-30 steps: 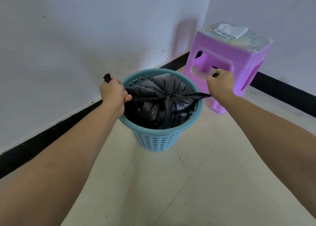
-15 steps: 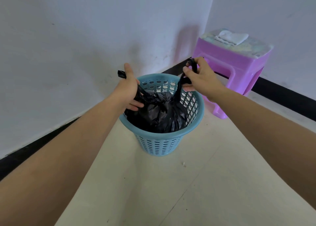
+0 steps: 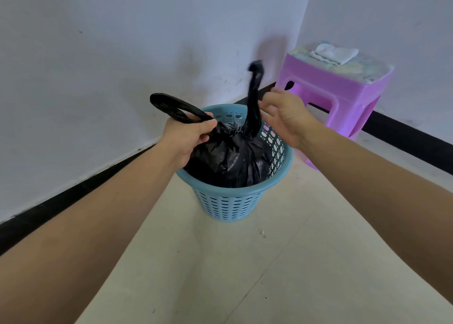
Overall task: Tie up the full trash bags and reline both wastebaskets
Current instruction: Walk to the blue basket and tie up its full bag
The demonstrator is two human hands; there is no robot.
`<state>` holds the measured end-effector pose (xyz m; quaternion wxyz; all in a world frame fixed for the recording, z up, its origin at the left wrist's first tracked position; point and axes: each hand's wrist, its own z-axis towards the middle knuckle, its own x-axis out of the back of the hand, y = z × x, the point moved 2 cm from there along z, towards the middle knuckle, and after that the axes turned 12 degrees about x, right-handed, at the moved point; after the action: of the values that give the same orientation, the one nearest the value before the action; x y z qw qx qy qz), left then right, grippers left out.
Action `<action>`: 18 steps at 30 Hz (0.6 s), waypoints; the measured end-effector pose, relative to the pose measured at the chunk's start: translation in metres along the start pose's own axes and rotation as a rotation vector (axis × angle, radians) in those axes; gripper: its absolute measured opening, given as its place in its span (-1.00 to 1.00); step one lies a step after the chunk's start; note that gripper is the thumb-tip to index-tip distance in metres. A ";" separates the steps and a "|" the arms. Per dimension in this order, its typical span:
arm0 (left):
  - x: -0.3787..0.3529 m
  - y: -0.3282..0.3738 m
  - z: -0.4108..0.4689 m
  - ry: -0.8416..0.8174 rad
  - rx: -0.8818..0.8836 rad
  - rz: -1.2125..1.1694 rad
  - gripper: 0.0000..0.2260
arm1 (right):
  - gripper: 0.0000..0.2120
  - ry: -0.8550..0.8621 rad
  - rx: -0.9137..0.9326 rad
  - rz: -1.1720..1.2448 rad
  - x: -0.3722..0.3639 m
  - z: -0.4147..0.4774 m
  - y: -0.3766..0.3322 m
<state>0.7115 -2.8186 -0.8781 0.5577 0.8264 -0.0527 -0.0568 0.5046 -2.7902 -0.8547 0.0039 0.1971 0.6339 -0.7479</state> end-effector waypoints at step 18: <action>0.006 -0.008 0.005 -0.116 0.104 -0.297 -0.72 | -0.68 -0.004 -0.086 -0.458 0.003 -0.011 0.049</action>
<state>0.7169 -2.8212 -0.8877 0.4956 0.8482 0.0351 -0.1837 0.5177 -2.7883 -0.9038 -0.1564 0.0463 0.6933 -0.7020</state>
